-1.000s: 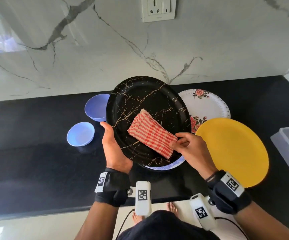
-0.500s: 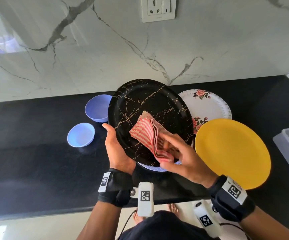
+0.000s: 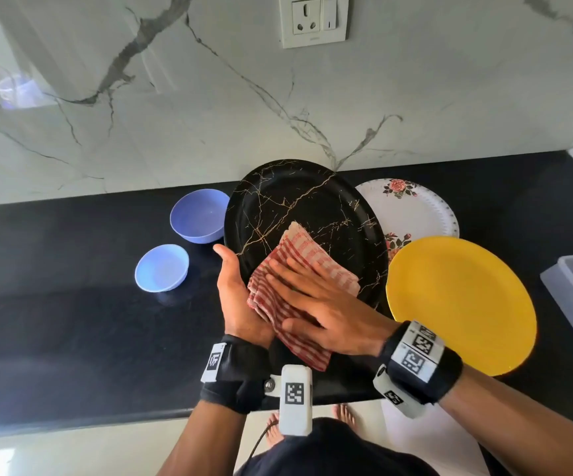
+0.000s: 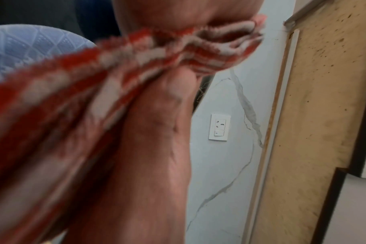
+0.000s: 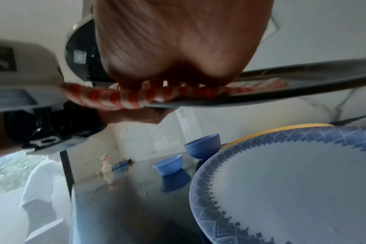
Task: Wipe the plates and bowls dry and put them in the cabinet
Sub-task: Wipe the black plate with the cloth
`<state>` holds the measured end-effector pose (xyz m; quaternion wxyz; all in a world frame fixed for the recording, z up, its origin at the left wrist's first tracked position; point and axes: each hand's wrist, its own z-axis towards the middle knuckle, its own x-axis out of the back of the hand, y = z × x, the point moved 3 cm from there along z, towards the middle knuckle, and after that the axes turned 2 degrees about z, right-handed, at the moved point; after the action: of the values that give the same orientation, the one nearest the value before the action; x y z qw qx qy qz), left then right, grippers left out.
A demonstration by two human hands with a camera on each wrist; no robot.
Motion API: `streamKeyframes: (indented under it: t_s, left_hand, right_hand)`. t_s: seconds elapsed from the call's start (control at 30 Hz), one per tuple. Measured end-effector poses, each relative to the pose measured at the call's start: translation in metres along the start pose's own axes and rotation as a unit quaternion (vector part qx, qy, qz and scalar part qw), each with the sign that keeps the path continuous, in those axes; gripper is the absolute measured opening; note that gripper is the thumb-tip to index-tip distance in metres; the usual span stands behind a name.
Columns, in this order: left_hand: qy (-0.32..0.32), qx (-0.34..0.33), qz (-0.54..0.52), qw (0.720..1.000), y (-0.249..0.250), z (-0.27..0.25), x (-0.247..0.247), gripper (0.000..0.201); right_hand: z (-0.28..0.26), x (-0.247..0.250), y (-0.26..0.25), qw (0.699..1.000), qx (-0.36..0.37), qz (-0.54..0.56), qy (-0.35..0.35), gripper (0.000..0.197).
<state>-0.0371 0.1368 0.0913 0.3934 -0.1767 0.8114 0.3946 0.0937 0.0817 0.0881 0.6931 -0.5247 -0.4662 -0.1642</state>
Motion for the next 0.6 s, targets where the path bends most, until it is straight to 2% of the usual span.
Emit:
streamKeyframes:
  t_s: [0.17, 0.33, 0.47, 0.6]
  left_hand:
    - [0.020, -0.017, 0.018, 1.000, 0.000, -0.009, -0.011, 0.110]
    - [0.042, -0.060, 0.019, 0.997, -0.004, -0.011, -0.012, 0.087]
    - [0.054, -0.110, 0.012, 0.992, 0.010, -0.013, -0.006, 0.067]
    - [0.053, -0.103, 0.008, 0.993, 0.010, -0.014, -0.002, 0.069]
  right_hand:
    - [0.015, -0.003, -0.003, 0.999, -0.009, -0.041, 0.018, 0.063]
    - [0.033, 0.012, 0.031, 0.994, -0.071, -0.077, 0.032, 0.062]
    - [0.015, 0.015, 0.073, 0.978, -0.168, -0.118, 0.028, 0.066]
    - [-0.005, -0.007, 0.068, 0.979, -0.159, -0.124, 0.018, 0.069]
